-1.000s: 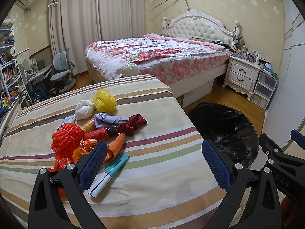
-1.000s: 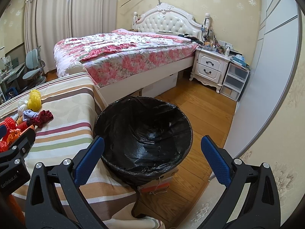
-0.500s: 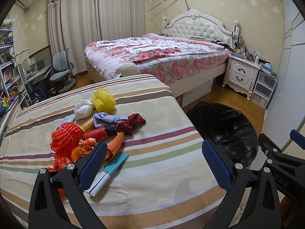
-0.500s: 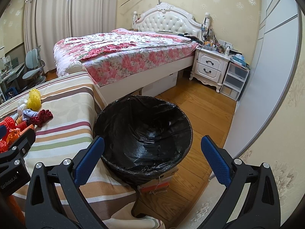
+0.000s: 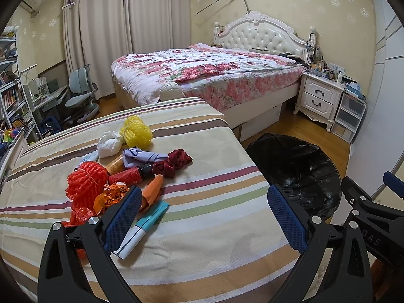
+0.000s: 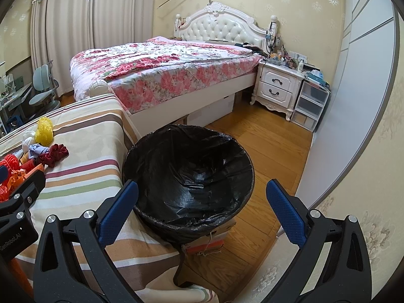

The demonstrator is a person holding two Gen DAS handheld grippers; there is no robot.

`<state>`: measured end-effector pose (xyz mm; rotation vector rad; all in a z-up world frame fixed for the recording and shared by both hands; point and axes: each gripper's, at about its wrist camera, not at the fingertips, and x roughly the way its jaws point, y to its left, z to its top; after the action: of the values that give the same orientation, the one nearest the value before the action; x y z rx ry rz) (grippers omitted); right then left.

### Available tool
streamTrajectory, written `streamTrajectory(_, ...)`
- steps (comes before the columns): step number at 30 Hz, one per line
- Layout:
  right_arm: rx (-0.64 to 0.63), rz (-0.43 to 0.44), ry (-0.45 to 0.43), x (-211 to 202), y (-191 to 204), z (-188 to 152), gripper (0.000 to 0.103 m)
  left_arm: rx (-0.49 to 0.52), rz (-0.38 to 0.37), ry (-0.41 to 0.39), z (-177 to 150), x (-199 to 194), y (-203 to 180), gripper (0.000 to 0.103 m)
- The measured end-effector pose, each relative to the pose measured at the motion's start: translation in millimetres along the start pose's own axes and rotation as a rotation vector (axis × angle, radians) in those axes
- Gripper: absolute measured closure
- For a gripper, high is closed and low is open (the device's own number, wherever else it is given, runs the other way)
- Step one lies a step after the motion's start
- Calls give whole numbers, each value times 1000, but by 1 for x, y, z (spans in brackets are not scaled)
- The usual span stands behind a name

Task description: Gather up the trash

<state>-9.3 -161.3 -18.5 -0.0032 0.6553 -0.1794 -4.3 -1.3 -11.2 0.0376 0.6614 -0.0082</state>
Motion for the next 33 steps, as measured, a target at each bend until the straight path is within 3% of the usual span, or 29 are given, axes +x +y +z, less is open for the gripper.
streamTrajectory(12, -8, 31, 16, 1, 7, -9, 4, 17, 1, 16, -8, -4, 2, 7)
streamTrajectory(21, -21, 92, 35, -8, 36, -2, 5, 10, 35, 46, -14, -8, 42, 7)
streamTrajectory(25, -41, 143, 62, -9, 52, -2, 23, -7, 59, 62, -20, -11, 66, 7)
streamTrajectory(33, -91, 184, 66, -15, 81, 1, 24, -65, 119, 85, -31, -20, 118, 7)
